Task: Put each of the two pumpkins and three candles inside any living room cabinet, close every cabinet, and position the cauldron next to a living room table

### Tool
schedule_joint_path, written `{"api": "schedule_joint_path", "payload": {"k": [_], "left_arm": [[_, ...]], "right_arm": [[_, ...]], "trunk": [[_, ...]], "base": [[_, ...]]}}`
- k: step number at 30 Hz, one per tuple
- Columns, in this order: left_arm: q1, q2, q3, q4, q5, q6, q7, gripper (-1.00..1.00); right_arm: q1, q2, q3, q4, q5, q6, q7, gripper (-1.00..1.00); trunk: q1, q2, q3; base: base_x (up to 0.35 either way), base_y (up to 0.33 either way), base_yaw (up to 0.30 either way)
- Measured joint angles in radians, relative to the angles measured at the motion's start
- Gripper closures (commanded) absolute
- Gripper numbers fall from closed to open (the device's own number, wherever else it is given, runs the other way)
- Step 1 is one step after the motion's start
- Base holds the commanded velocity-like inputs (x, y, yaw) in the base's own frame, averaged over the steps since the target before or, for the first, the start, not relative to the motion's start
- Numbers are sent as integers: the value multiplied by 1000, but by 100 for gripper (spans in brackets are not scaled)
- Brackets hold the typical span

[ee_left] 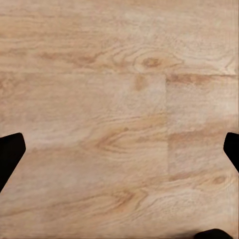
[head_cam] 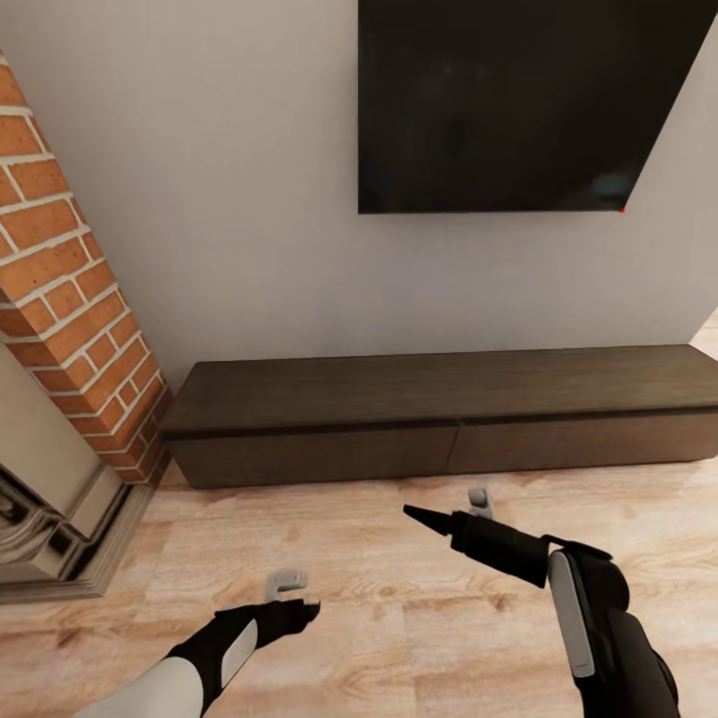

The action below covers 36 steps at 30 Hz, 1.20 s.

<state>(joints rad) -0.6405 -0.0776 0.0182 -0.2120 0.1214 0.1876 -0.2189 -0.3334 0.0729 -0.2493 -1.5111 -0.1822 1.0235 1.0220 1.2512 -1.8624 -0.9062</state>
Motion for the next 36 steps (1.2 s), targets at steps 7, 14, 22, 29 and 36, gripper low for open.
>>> {"api": "schedule_joint_path", "payload": {"k": [7, 14, 22, 29, 36], "left_arm": [[0, 0, 0, 39, 0, 0, 0, -100], [33, 33, 6, 12, 26, 34, 5, -100], [123, 68, 122, -730, 28, 729, 8, -100], [124, 91, 151, -1211, 21, 854, 6, -100], [124, 95, 151, -1223, 21, 854, 7, -100]], "right_arm": [[0, 0, 0, 19, 0, 0, 0, -100], [34, -6, 12, 47, 26, -2, -31, -100], [59, -8, 10, 63, 32, -4, -260, -100], [60, -8, 11, 66, 33, -18, -270, -100], [61, -6, 12, 66, 34, -26, -270, -100]], "trunk": [[0, 0, 0], [0, 0, 0], [0, 0, 0], [0, 0, 0], [0, 0, 0]], "base": [[0, 0, 0], [0, 0, 0], [0, 0, 0], [0, 0, 0], [0, 0, 0]]}}
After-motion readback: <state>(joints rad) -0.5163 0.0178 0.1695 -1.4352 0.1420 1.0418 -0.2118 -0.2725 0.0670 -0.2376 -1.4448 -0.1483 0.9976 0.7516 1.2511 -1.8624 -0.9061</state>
